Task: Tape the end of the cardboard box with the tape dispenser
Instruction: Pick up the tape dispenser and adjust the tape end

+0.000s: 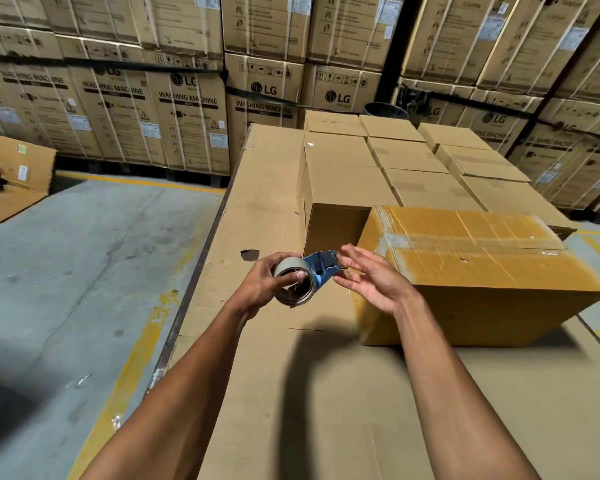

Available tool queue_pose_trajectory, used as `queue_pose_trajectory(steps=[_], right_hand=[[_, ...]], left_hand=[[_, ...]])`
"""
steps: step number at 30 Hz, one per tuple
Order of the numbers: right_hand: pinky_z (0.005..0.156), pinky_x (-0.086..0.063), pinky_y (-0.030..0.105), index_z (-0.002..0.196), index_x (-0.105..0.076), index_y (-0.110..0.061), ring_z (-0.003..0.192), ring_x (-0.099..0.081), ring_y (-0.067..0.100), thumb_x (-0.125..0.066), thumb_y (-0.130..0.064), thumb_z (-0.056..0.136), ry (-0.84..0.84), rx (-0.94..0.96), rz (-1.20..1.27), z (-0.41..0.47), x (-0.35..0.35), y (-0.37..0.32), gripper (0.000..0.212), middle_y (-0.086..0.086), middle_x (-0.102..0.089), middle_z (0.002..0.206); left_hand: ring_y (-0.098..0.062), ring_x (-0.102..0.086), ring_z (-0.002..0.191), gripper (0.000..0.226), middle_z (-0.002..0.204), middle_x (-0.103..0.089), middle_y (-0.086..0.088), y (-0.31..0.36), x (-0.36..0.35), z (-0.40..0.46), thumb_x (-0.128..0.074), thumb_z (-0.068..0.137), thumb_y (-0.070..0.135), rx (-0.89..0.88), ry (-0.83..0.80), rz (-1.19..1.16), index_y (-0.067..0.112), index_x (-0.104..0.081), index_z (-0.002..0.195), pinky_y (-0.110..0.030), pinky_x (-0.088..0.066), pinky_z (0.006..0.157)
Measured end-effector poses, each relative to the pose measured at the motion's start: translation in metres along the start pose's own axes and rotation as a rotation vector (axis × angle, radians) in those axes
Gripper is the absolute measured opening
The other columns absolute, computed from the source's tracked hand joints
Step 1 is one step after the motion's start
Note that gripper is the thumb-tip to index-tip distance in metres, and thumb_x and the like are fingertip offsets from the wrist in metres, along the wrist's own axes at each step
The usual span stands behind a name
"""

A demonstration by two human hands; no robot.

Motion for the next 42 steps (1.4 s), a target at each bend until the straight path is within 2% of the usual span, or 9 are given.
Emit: queue_pose_trajectory(steps=[4,8,11,15,24,29,33,38,42], right_hand=[[0.095,-0.063,0.036,0.152,-0.048,-0.016,0.120,-0.073,0.023,-0.083,0.006,0.083,-0.082,0.091,-0.331,0.006,-0.005,0.003,0.080,0.007,-0.063,0.142],[0.099,-0.061,0.038,0.156,-0.045,-0.024,0.114,-0.075,0.018,-0.090,0.002,0.079,-0.053,0.160,-0.678,0.020,-0.008,0.002,0.092,0.005,-0.059,0.145],[0.103,-0.059,0.046,0.147,-0.056,-0.029,0.115,-0.072,0.018,-0.095,-0.014,0.077,-0.032,0.195,-0.971,0.030,-0.009,0.001,0.082,0.000,-0.061,0.139],[0.088,-0.054,0.035,0.132,-0.066,-0.029,0.110,-0.062,0.018,-0.097,-0.032,0.074,-0.022,0.262,-1.300,0.041,-0.014,0.002,0.066,-0.005,-0.060,0.126],[0.101,-0.048,0.040,0.128,-0.066,-0.031,0.121,-0.052,0.018,-0.097,-0.042,0.070,0.016,0.277,-1.447,0.081,-0.006,0.038,0.067,-0.007,-0.060,0.123],[0.097,-0.047,0.039,0.131,-0.067,-0.032,0.121,-0.050,0.019,-0.094,-0.052,0.071,0.100,0.308,-1.546,0.100,0.001,0.061,0.069,-0.011,-0.065,0.127],[0.096,-0.048,0.038,0.137,-0.066,-0.034,0.121,-0.050,0.019,-0.091,-0.057,0.072,0.144,0.296,-1.568,0.113,0.012,0.086,0.074,-0.011,-0.066,0.133],[0.099,-0.050,0.041,0.140,-0.065,-0.034,0.129,-0.048,0.020,-0.091,-0.057,0.072,0.197,0.261,-1.551,0.127,0.026,0.116,0.077,-0.008,-0.054,0.140],[0.098,-0.047,0.042,0.140,-0.062,-0.038,0.127,-0.048,0.021,-0.089,-0.060,0.071,0.238,0.255,-1.586,0.134,0.037,0.130,0.077,-0.008,-0.053,0.138]], left_hand=[[-0.015,-0.078,0.103,0.045,0.124,-0.080,-0.020,-0.014,0.005,0.004,-0.095,0.094,0.023,0.028,0.027,-0.049,0.018,-0.076,0.135,-0.022,-0.065,0.081],[-0.016,-0.078,0.105,0.050,0.120,-0.080,-0.008,-0.019,0.006,0.004,-0.094,0.095,0.023,0.042,0.008,-0.061,0.015,-0.073,0.140,-0.025,-0.067,0.082],[-0.016,-0.078,0.102,0.047,0.119,-0.077,-0.007,-0.022,0.007,0.004,-0.088,0.100,0.014,0.053,-0.004,-0.037,0.014,-0.070,0.143,-0.030,-0.069,0.085],[-0.021,-0.075,0.110,0.054,0.128,-0.073,-0.003,-0.030,0.012,0.008,-0.092,0.096,0.013,0.091,-0.013,0.006,0.018,-0.069,0.144,-0.032,-0.071,0.089],[-0.018,-0.073,0.106,0.056,0.128,-0.074,-0.006,-0.059,0.028,0.030,-0.096,0.092,0.012,0.132,-0.068,0.263,0.012,-0.071,0.141,-0.022,-0.067,0.082],[-0.021,-0.074,0.104,0.052,0.126,-0.074,-0.009,-0.088,0.032,0.046,-0.098,0.091,0.015,0.190,-0.093,0.381,0.024,-0.071,0.135,-0.020,-0.066,0.076],[-0.036,-0.078,0.110,0.052,0.130,-0.075,-0.016,-0.105,0.032,0.057,-0.097,0.091,0.017,0.233,-0.142,0.450,0.035,-0.070,0.132,-0.043,-0.072,0.092],[-0.036,-0.072,0.107,0.054,0.124,-0.070,-0.012,-0.136,0.033,0.069,-0.092,0.074,0.064,0.222,-0.150,0.659,0.068,-0.065,0.121,-0.055,-0.066,0.102],[-0.034,-0.059,0.121,0.061,0.123,-0.056,-0.004,-0.139,0.027,0.067,-0.097,0.091,0.038,0.200,-0.141,0.774,0.034,-0.071,0.146,-0.048,-0.053,0.117]])
Point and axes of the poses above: each hand's wrist, its own z-axis towards the middle knuckle, its own x-axis out of the back of the hand, y = z × x, the point moved 8 cm from there along z, towards the middle knuckle
